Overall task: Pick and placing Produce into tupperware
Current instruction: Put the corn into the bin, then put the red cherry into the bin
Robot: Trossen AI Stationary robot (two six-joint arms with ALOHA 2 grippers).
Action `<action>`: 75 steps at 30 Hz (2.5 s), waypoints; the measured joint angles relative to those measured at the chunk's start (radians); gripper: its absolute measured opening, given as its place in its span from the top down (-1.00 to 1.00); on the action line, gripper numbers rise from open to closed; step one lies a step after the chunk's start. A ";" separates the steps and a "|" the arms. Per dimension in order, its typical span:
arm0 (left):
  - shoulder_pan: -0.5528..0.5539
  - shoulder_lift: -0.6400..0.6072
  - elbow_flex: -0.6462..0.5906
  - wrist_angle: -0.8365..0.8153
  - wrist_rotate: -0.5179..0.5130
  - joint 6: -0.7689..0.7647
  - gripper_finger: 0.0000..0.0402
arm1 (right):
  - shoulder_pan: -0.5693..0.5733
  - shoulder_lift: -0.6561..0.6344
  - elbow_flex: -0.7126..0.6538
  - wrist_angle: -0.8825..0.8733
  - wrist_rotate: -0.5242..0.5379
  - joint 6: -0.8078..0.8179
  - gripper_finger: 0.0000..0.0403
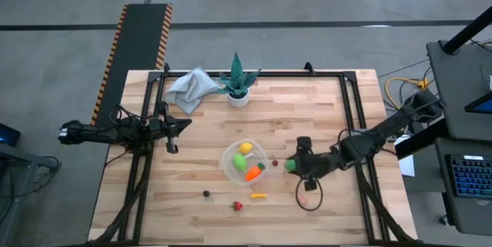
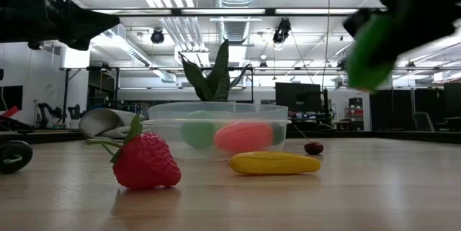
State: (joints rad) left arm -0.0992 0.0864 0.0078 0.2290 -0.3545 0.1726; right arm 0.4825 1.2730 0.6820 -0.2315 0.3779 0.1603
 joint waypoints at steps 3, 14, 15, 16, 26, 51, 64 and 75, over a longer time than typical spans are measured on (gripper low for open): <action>0.000 0.000 0.000 0.000 0.000 0.000 1.00 | -0.054 0.014 0.028 0.070 -0.023 -0.120 0.07; 0.000 -0.003 0.000 0.005 0.001 0.000 1.00 | -0.256 0.227 0.213 0.160 -0.267 -0.372 0.07; 0.000 -0.003 0.000 0.003 0.001 0.000 1.00 | -0.268 0.254 0.239 0.158 -0.290 -0.389 0.07; 0.000 -0.003 0.000 0.003 0.000 0.000 1.00 | -0.277 0.282 0.264 0.149 -0.307 -0.406 0.07; 0.000 -0.004 0.000 0.005 0.001 0.000 1.00 | -0.325 0.523 0.575 -0.191 -0.335 -0.514 0.07; 0.000 -0.003 0.000 0.008 0.006 0.000 1.00 | -0.416 0.611 0.671 -0.281 -0.497 -0.517 -0.06; 0.000 -0.002 0.000 0.008 0.007 0.000 1.00 | -0.417 0.611 0.670 -0.280 -0.512 -0.513 -0.30; 0.000 -0.002 0.000 0.008 0.007 0.000 1.00 | -0.429 0.570 0.670 -0.287 -0.509 -0.527 -0.29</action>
State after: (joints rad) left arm -0.0992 0.0845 0.0078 0.2371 -0.3470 0.1730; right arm 0.0535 1.8427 1.3518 -0.5187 -0.1310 -0.3671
